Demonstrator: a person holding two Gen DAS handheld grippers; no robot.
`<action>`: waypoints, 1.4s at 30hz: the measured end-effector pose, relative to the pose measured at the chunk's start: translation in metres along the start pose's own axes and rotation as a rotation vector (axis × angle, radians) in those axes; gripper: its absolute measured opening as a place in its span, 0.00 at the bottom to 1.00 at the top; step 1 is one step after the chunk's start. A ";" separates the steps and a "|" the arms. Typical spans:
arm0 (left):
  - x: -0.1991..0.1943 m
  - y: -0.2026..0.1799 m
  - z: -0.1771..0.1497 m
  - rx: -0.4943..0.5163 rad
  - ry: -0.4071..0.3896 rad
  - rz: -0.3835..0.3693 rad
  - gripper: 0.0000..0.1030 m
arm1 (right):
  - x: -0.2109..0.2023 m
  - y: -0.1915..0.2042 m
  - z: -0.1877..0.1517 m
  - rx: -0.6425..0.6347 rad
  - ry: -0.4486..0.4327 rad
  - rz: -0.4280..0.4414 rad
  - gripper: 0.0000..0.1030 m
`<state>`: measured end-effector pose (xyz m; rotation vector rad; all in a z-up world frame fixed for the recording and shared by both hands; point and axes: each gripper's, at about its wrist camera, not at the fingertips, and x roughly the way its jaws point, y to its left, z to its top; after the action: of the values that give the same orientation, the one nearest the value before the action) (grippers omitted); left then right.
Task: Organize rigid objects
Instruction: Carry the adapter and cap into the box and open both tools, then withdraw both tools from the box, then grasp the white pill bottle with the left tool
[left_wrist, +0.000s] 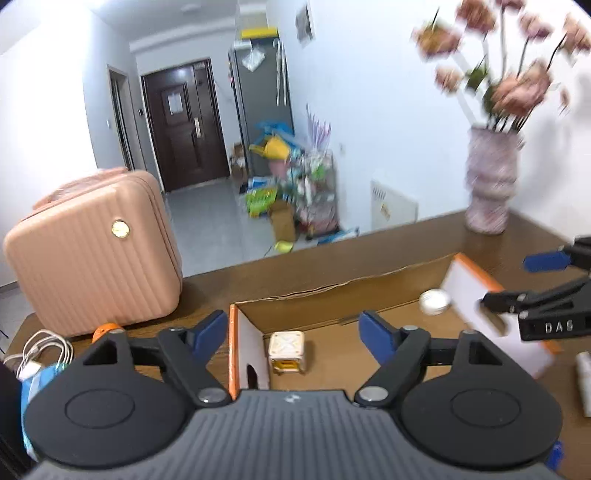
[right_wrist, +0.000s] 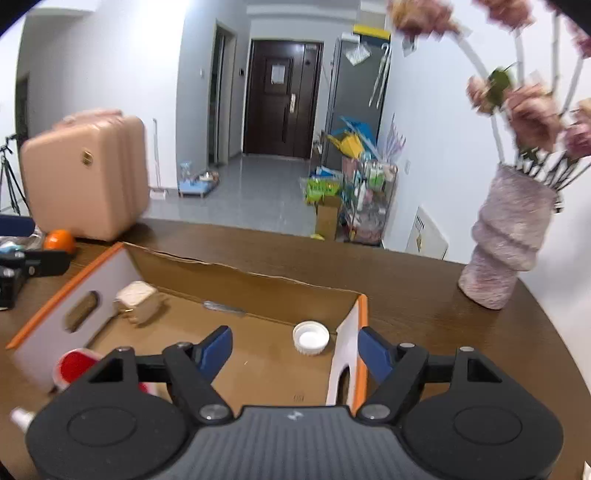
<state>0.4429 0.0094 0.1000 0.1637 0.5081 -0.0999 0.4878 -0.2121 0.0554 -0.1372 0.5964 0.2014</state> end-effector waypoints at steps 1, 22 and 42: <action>-0.014 -0.004 -0.005 -0.009 -0.011 -0.001 0.80 | -0.014 0.000 -0.005 0.004 -0.017 0.012 0.75; -0.247 -0.036 -0.252 -0.150 -0.145 -0.071 0.98 | -0.265 0.049 -0.287 0.193 -0.107 0.049 0.86; -0.149 -0.047 -0.214 -0.206 0.008 -0.083 0.67 | -0.202 0.026 -0.263 0.249 -0.048 0.068 0.19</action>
<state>0.2052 0.0102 -0.0167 -0.0581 0.5304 -0.1271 0.1759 -0.2655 -0.0473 0.1286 0.5738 0.1938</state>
